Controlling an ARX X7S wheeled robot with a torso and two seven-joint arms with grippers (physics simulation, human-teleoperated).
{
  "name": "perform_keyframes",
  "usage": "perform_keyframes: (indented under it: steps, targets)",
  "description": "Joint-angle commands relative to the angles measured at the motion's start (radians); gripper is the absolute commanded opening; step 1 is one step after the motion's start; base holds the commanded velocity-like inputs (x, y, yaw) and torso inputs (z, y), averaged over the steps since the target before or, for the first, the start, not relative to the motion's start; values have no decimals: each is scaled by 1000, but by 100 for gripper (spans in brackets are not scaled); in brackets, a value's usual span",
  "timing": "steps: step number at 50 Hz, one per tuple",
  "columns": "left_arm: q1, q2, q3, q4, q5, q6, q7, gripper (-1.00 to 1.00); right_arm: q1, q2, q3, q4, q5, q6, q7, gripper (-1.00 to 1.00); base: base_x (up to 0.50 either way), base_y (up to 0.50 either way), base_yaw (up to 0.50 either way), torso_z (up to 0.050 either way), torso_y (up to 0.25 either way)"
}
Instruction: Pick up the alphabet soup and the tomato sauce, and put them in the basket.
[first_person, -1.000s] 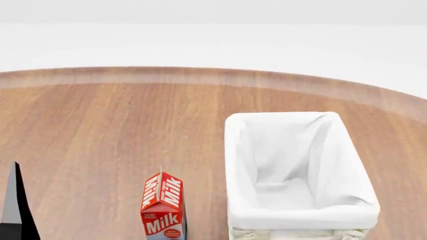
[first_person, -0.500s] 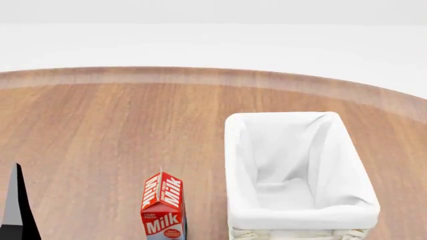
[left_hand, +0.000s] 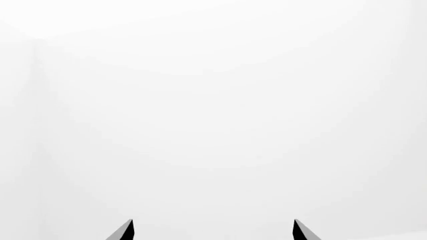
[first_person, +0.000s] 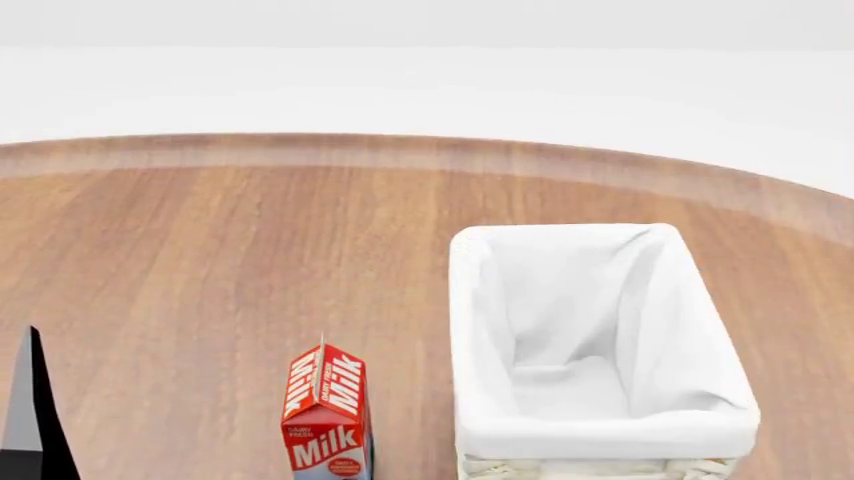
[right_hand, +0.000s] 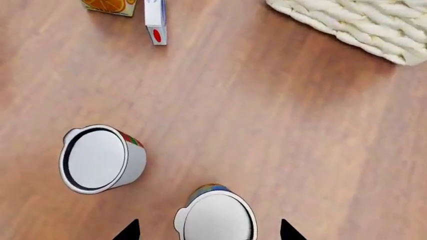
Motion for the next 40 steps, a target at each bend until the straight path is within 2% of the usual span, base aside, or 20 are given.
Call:
perform_keyframes:
  steps: [1, 40]
  targets:
    - [4, -5, 0, -3, -2, 8, -5, 100, -31, -7, 0, 37, -77, -28, -71, 100, 0, 0, 0, 0, 0]
    - [4, -17, 13, -8, -7, 14, -19, 100, -95, -16, -27, 118, -264, -135, -234, 100, 0, 0, 0, 0, 0]
